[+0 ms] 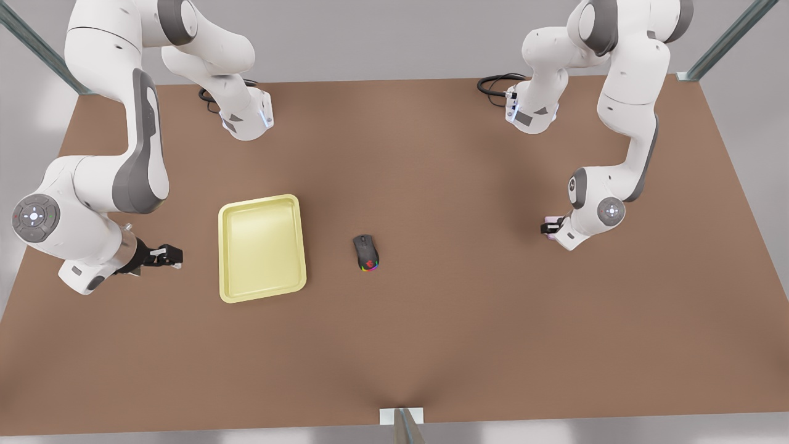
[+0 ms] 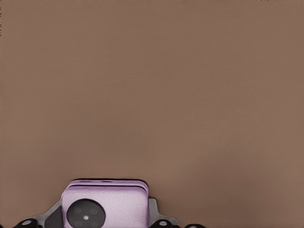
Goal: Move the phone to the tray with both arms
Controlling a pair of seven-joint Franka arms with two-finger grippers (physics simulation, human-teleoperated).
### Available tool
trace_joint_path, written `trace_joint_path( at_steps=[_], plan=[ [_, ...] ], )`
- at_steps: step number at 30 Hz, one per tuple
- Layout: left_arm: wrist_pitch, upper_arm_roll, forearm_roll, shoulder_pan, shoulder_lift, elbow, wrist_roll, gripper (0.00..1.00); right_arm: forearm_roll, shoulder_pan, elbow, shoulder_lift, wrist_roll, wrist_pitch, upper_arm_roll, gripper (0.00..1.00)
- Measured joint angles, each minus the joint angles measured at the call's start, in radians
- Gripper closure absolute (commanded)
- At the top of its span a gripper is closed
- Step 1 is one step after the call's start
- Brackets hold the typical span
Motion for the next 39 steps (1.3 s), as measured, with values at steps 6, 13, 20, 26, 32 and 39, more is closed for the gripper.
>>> trace_joint_path(
  at_steps=[6, 13, 20, 26, 32, 39],
  plan=[
    [-0.020, -0.003, -0.001, -0.049, -0.036, 0.029, -0.027, 0.23, 0.000, 0.000, 0.000, 0.002, -0.002, 0.000, 0.000, 0.00],
    [-0.373, -0.012, -0.032, -0.614, 0.495, 1.120, -0.279, 0.23, 0.000, -0.003, 0.000, 0.005, -0.004, 0.001, 0.000, 0.00],
    [-0.313, -0.054, -0.077, -0.618, 0.728, 1.372, -0.525, 0.23, 0.000, 0.000, 0.000, 0.005, -0.005, 0.001, 0.000, 0.00],
    [-0.234, -0.131, -0.088, -0.615, 0.738, 1.391, -0.671, 0.00, 0.000, 0.001, 0.000, 0.005, -0.005, 0.007, 0.000, 0.00],
    [-0.367, -0.140, -0.108, -0.411, 0.551, 1.390, -0.741, 0.00, 0.001, 0.003, 0.021, 0.006, 0.004, 0.018, 0.002, 0.00],
    [-0.894, -0.050, -0.025, -0.165, -0.088, 0.915, -0.582, 0.00, 0.005, 0.040, 0.043, 0.049, 0.067, 0.064, 0.125, 0.00]
  ],
)
